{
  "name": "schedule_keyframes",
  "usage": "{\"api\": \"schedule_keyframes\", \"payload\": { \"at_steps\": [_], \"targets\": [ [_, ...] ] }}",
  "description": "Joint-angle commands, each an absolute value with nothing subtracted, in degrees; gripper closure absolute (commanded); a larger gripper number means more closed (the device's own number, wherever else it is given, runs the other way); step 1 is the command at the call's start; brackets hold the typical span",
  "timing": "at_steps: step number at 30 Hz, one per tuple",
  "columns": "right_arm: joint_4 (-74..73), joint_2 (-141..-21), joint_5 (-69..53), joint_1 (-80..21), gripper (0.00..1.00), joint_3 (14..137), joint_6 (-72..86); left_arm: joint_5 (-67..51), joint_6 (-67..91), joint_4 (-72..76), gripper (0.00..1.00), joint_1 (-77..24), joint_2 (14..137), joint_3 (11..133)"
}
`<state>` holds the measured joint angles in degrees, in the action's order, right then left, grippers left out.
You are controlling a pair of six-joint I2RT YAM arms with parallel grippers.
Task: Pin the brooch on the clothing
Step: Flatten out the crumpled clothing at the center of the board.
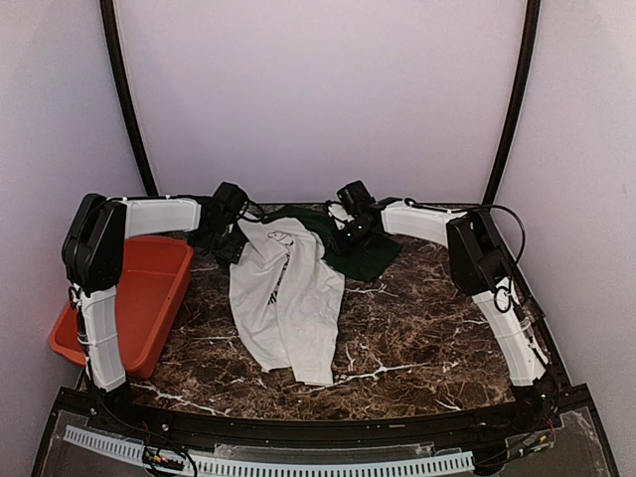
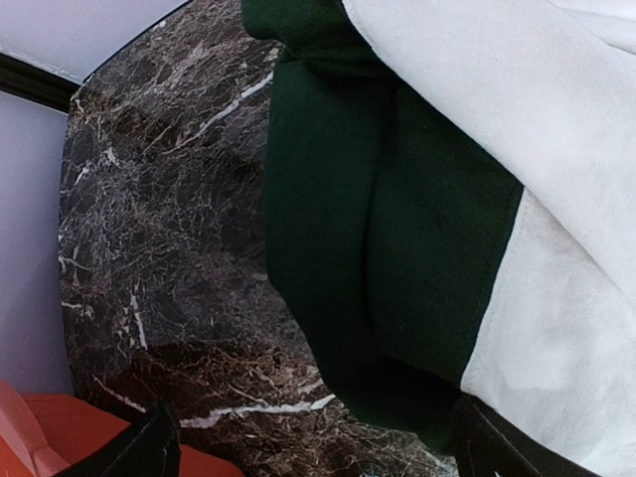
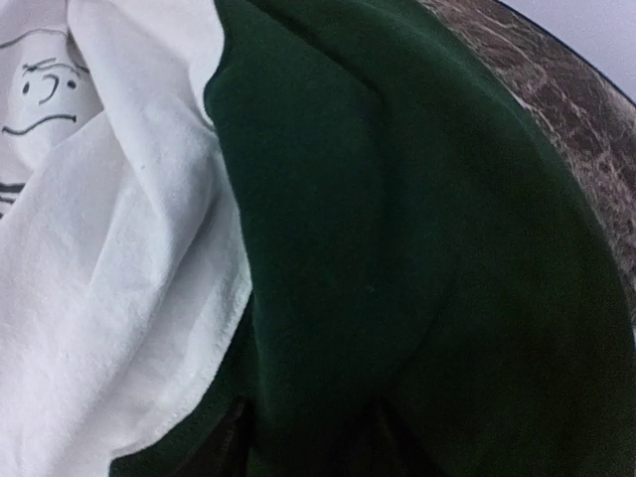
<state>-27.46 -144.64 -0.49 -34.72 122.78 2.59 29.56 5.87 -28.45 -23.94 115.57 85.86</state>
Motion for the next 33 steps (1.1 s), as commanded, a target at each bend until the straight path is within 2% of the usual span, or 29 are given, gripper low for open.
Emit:
{"api": "schedule_keyframes", "payload": {
  "at_steps": [1, 3, 4, 13, 21, 28, 33],
  "targets": [
    [-29.1, -145.1, -2.6, -33.1, 0.77, 123.5, 3.6, 25.3, 7.0, -29.8, 0.07, -23.7, 113.8, 85.9],
    [-30.0, -144.3, -2.9, -31.6, 0.97, 122.9, 4.7, 23.8, 6.9, -29.6, 0.08, -23.6, 113.7, 85.9],
    [-30.3, -143.7, -2.7, -30.7, 1.00, 122.3, 5.4, 23.4, 6.9, -29.4, 0.10, -23.6, 113.6, 85.9],
    [-26.6, -128.3, 5.9, -23.5, 1.00, 104.7, 4.5, 23.3, 6.7, -27.7, 0.14, -23.5, 112.2, 85.8],
    [-28.3, -126.0, 7.2, -22.3, 1.00, 101.9, 1.9, 20.1, 9.8, -24.1, 0.14, -23.4, 112.2, 86.9],
    [-28.0, -126.3, 6.3, -22.3, 1.00, 101.4, 2.5, -2.7, 19.7, -12.7, 0.16, -23.4, 106.1, 80.6],
    [-27.8, -126.0, 6.0, -22.3, 1.00, 100.9, 2.7, -16.9, 29.5, -4.2, 0.27, -23.4, 108.5, 78.1]
  ]
}}
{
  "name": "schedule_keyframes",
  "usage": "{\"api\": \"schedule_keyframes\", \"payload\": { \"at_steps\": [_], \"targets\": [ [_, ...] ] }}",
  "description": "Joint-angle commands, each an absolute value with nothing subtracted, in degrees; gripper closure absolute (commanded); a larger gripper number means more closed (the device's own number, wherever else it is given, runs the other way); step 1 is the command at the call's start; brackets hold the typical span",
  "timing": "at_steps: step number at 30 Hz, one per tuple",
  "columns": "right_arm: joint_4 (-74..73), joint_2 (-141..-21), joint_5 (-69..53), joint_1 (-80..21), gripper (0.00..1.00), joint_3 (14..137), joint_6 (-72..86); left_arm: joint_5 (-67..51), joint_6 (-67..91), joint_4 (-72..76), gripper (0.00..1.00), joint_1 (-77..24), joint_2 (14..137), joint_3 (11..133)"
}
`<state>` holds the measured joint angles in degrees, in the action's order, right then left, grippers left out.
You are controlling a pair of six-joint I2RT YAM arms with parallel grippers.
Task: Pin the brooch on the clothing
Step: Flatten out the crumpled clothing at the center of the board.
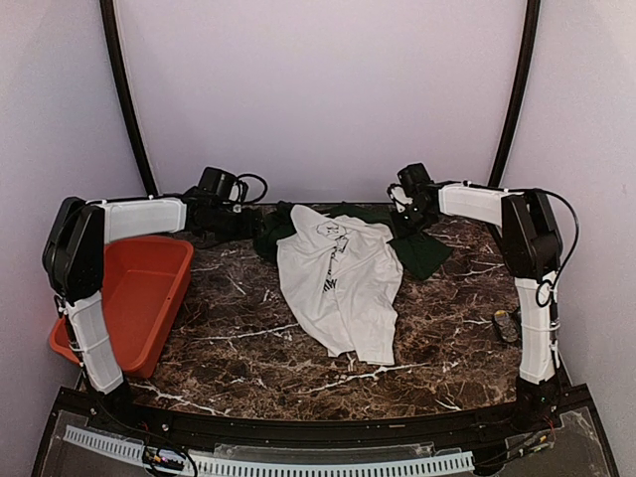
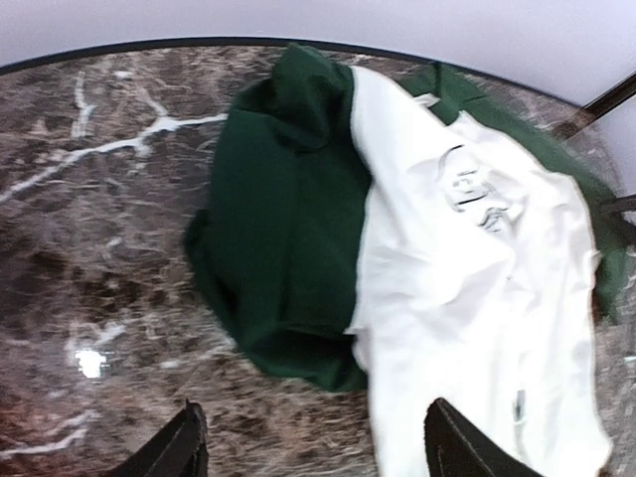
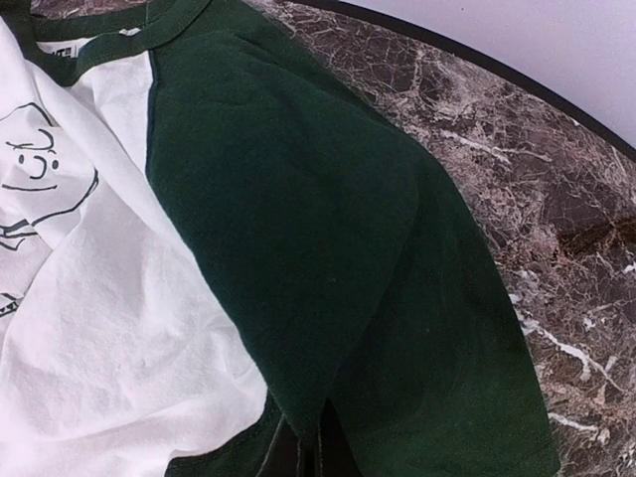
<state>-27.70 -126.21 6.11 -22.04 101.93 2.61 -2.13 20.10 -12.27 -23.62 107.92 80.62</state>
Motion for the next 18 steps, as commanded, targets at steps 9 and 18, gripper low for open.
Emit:
{"api": "schedule_keyframes", "payload": {
  "at_steps": [9, 18],
  "targets": [
    [-26.5, -124.2, 7.2, -22.3, 1.00, 99.6, 2.4, -23.7, 35.1, -2.3, 0.32, -23.5, 118.2, 84.1],
    [-26.2, -123.5, 6.8, -22.3, 1.00, 99.3, 2.0, -21.3, 34.8, -1.6, 0.35, -23.5, 123.8, 88.5]
  ]
}}
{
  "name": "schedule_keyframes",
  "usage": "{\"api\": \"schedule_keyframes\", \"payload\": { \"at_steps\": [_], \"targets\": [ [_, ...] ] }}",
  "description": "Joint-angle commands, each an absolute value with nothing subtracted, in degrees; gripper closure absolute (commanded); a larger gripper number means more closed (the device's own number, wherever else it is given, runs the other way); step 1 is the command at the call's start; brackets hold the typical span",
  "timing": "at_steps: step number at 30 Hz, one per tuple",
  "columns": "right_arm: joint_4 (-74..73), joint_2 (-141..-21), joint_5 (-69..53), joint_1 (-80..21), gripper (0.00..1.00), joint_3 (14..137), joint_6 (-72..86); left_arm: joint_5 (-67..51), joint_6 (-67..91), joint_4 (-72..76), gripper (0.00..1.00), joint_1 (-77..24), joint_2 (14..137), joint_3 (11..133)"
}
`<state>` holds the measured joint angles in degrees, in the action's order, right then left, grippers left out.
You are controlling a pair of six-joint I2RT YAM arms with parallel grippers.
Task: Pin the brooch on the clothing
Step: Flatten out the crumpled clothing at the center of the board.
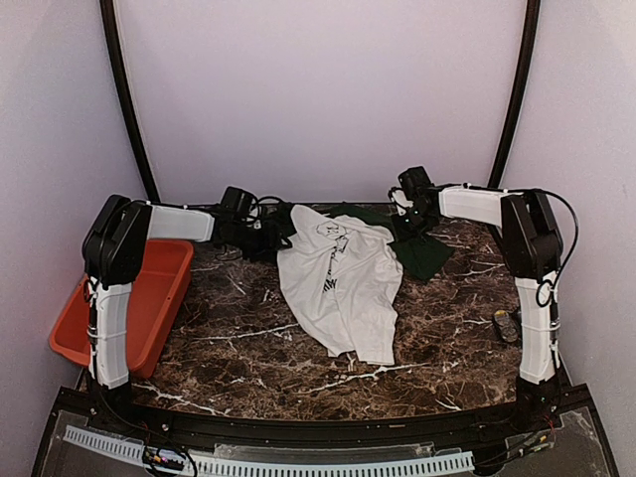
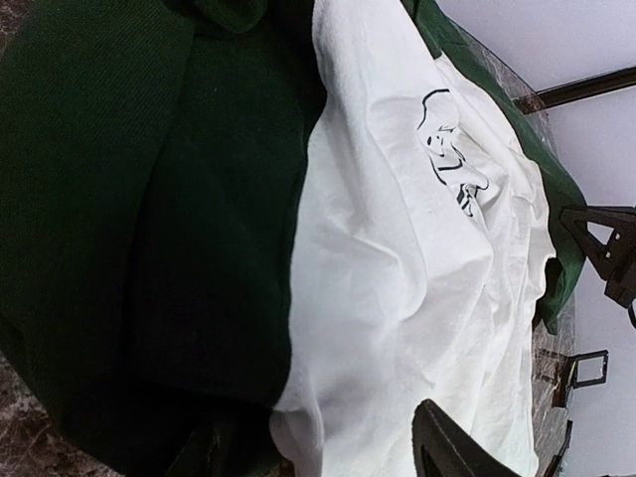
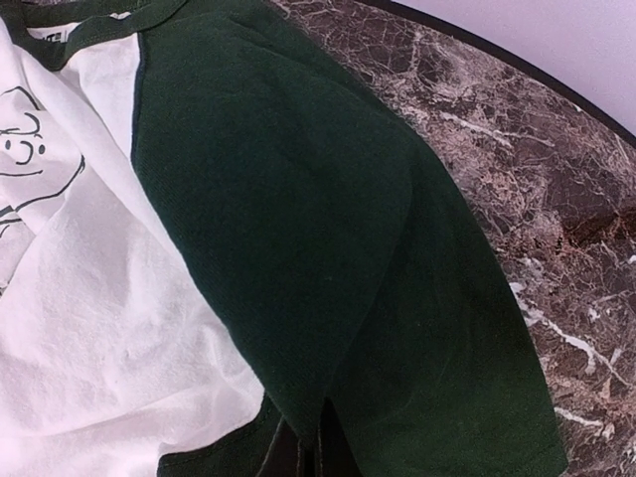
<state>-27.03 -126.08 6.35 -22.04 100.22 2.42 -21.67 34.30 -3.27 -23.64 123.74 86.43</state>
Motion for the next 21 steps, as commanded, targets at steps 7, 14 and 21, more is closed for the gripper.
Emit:
{"api": "schedule_keyframes", "payload": {
  "at_steps": [7, 14, 21],
  "targets": [
    [-26.1, -123.7, 7.1, -22.3, 1.00, 99.0, 1.1, -21.6, 34.4, -1.8, 0.58, -23.5, 127.4, 93.4],
    [-26.3, -122.5, 8.6, -20.6, 1.00, 98.5, 0.7, -15.5, 29.2, -8.9, 0.99, -23.0, 124.7, 93.5],
    [-23.3, -117.9, 12.6, -18.2, 1.00, 94.4, 0.5, -2.0, 22.1, -12.3, 0.99, -20.0, 112.6, 89.8]
  ]
}}
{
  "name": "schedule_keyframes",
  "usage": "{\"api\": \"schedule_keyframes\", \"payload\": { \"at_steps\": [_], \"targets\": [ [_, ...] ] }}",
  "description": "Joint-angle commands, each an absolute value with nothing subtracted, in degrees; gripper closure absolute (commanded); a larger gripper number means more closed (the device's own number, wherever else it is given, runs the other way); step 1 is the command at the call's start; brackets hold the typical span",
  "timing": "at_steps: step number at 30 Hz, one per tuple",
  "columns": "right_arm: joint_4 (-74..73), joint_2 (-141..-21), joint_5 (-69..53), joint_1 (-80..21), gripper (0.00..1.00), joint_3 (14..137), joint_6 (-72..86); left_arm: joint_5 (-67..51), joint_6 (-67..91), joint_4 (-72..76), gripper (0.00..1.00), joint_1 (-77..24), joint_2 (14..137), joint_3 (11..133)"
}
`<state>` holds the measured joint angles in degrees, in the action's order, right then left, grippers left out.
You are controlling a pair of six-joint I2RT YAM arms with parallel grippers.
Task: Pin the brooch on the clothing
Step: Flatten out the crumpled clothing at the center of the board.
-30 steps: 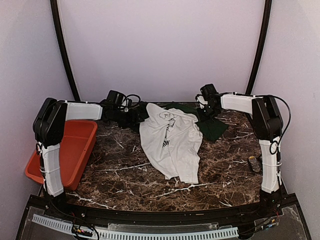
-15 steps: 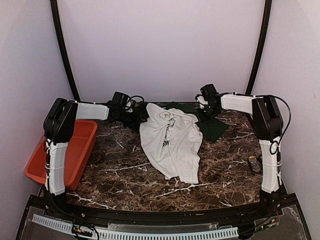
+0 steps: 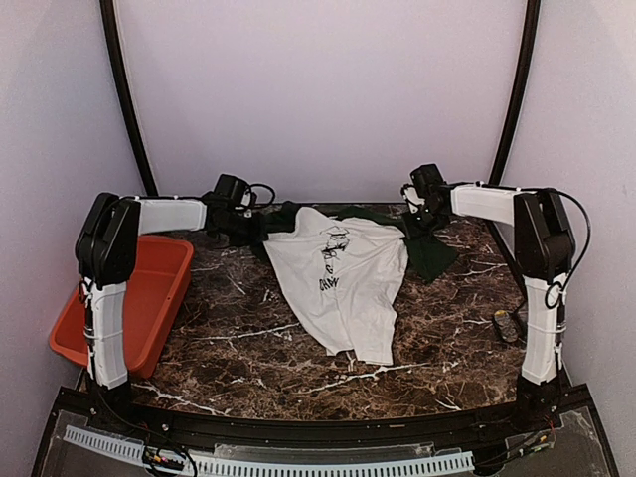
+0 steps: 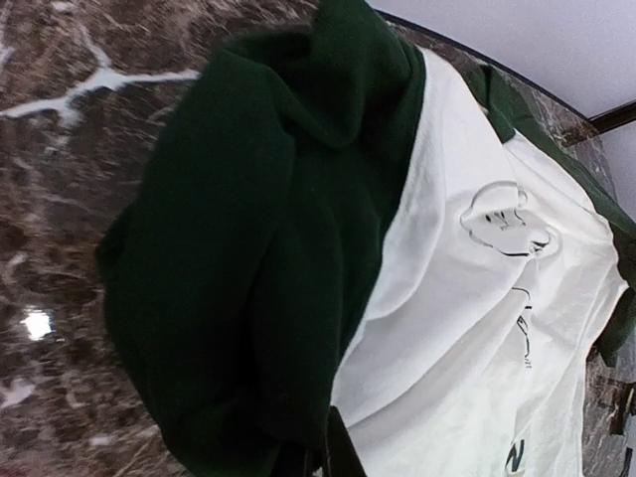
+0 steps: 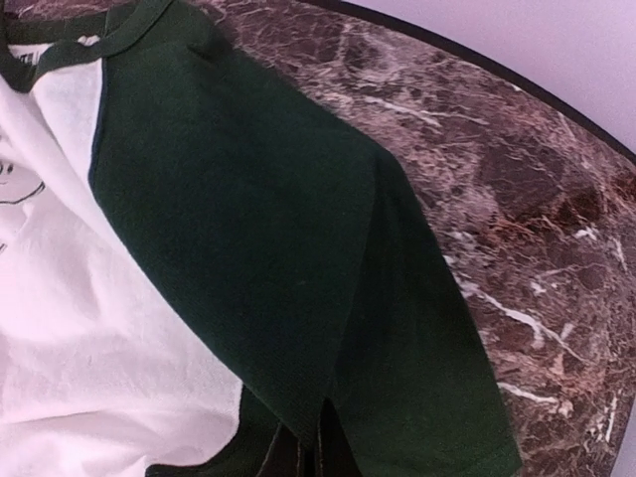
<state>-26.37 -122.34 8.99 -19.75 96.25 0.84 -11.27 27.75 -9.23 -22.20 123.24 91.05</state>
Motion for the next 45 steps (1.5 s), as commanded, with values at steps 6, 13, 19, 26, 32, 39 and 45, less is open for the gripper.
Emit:
{"api": "schedule_keyframes", "payload": {
  "at_steps": [6, 13, 19, 26, 32, 39, 45],
  "targets": [
    [-23.1, -114.9, 13.2, -18.2, 1.00, 92.0, 0.4, 2.6, 18.7, -12.9, 0.99, -19.1, 105.6, 88.8],
    [-12.4, -103.9, 11.2, -19.0, 1.00, 81.5, -4.0, 0.9, 16.7, -11.6, 0.99, -19.1, 101.3, 85.9],
    [-6.0, -100.2, 14.0, -19.2, 1.00, 82.2, -9.7, 1.8, 12.5, -12.8, 0.99, -19.1, 103.0, 90.2],
    [-11.4, -112.8, 14.8, -19.2, 1.00, 89.1, -11.4, 4.6, 13.7, -13.7, 0.90, -19.1, 109.7, 88.9],
    [-11.5, -120.2, 20.5, -20.2, 0.91, 93.2, -11.2, 7.2, 14.3, -11.2, 0.83, -19.1, 117.8, 88.9],
    [-19.8, -120.3, 25.2, -22.6, 0.29, 99.9, -10.9, 8.1, 18.1, -10.9, 0.40, -19.1, 116.7, 89.0],
    [-28.0, -106.2, 18.8, -25.7, 0.01, 95.3, -4.7, 8.6, 22.0, -9.0, 0.09, -20.3, 102.3, 80.2]
  ]
}}
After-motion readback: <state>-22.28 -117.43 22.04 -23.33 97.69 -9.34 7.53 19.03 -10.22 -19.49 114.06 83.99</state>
